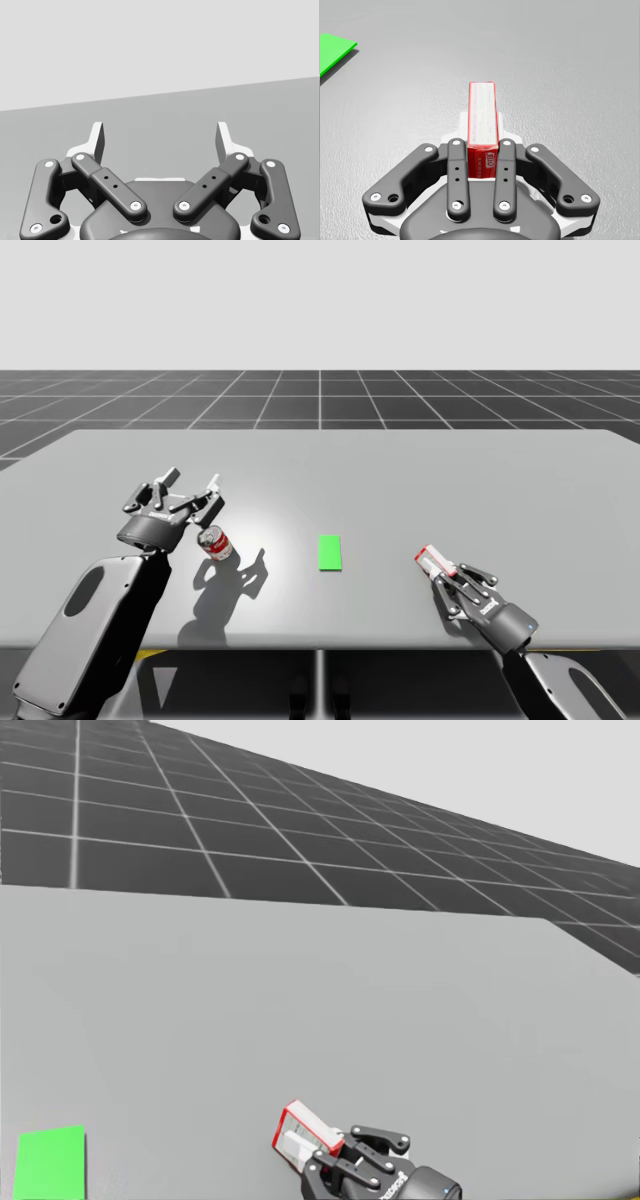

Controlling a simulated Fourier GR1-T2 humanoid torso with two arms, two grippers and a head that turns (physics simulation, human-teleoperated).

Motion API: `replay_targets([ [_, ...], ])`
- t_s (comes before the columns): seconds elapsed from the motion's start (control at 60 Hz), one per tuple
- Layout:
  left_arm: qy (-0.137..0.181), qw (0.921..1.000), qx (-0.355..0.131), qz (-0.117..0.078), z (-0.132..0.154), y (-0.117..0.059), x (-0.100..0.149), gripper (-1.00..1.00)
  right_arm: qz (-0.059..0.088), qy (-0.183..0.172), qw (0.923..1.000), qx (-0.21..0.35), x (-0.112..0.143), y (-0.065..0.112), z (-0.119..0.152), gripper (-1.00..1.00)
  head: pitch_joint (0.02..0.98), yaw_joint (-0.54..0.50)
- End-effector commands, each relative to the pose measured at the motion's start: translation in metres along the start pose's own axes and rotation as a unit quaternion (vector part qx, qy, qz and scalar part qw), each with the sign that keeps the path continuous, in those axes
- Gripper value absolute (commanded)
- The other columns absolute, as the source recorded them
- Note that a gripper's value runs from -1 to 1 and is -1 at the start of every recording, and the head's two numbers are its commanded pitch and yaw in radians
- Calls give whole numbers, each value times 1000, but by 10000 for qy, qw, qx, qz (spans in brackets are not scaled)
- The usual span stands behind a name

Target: Look at the card. If it is red, pick the object on the left. If it is green, pick the object on the right.

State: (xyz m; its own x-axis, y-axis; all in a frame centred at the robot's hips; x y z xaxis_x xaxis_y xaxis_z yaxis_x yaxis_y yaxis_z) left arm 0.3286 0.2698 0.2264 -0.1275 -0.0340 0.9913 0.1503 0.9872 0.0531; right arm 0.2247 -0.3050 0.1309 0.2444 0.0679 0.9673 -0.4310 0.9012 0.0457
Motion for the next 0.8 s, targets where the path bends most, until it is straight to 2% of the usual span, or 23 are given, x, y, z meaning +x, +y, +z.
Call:
replay_targets([
  [0.017, 8, 10000, -9, -3, 0, -1, -1, -1000, -124, 208, 9991, -350, -14, -2, 2, 1000, 521, -496],
  [0.133, 4, 10000, -4, 4, 0, -1, -1, -1000, -97, 207, 9991, -362, -13, -3, 2, 1000, 492, -507],
  [0.25, -3, 10000, -1, 11, 1, -1, 0, -1000, -35, 86, 9991, -420, 2, -4, 5, 1000, 483, -509],
  [0.45, -26, 10000, 10, 27, 1, -1, 1, -1000, 169, -380, 9971, -644, 53, -12, 10, 1000, 487, -518],
  [0.5, -27, 10000, 8, 27, 1, -1, 1, -1000, 269, -492, 9958, -728, 65, -14, 11, 1000, 487, -521],
  [0.583, -29, 10000, 11, 31, 1, 0, 1, -1000, 330, -694, 9935, -842, 88, -16, 13, 1000, 488, -523],
  [0.683, -33, 10000, 16, 32, 1, -1, 2, -1000, 446, -993, 9881, -1088, 121, -19, 16, 1000, 487, -524],
  [0.767, -35, 10000, 18, 29, 1, -1, 2, -1000, 446, -1231, 9833, -1262, 145, -19, 21, 1000, 485, -524],
  [0.8, -38, 10000, 20, 25, 1, -1, 2, -1000, 488, -1389, 9798, -1354, 158, -19, 24, 1000, 483, -524],
])
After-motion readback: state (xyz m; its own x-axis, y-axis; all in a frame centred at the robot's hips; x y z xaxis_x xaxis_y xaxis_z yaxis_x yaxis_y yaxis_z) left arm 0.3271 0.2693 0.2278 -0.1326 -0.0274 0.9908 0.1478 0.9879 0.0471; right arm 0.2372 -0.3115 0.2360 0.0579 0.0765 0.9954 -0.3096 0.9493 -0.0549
